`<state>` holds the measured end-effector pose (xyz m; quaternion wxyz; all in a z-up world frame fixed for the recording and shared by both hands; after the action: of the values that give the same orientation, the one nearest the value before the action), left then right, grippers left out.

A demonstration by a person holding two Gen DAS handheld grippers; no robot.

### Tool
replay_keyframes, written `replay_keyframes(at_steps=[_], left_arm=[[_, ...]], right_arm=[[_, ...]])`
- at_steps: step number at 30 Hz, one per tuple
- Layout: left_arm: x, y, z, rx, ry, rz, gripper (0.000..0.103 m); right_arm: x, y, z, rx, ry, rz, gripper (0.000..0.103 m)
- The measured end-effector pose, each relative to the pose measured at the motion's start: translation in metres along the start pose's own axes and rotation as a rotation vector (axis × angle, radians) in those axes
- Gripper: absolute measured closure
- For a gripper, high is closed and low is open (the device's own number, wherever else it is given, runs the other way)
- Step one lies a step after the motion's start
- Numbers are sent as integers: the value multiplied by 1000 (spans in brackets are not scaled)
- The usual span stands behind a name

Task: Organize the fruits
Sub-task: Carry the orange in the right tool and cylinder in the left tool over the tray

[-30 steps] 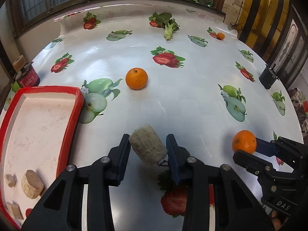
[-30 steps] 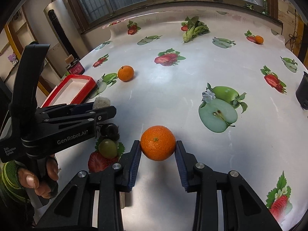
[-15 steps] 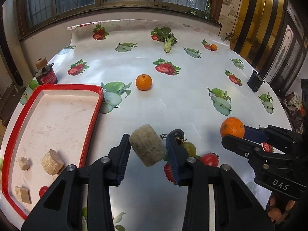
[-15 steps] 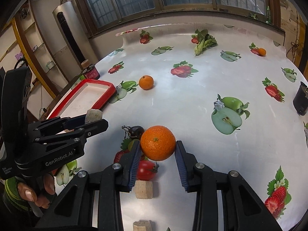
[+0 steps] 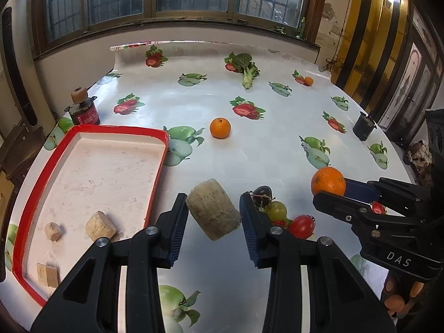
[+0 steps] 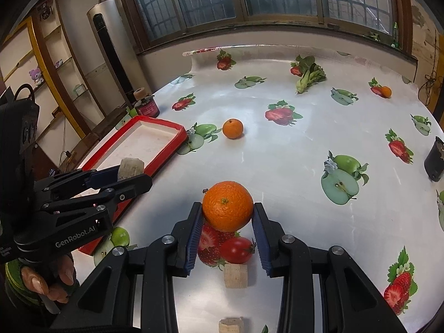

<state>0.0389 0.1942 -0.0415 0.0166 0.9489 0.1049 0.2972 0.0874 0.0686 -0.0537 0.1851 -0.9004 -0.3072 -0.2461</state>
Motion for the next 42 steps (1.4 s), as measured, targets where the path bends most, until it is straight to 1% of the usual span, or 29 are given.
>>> replay_keyframes(at_steps=[16,35,42], left_arm=[[-4,-41,-15,20,19,-52,67],[-8,-93,-22,54,27,-122,67],[-9,-119,-23,73,27,-161,67]], right_arm=[[11,-40,5,23,0,-62,67],[26,-95,26,70,-18,-139,67],[34,-114,34,88,-20,-162,67]])
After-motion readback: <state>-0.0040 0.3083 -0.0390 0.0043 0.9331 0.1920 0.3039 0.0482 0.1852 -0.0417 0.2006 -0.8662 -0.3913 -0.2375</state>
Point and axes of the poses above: each gripper's, at about its wrist camera, not at the fingertips, and z roughly the way its jaws point, y to its right, x to its top, the point moved 6 cm from there along z, roughly the way its jaws point, and after that the axes turned 7 degrees about -y, right-handed, at the moved point
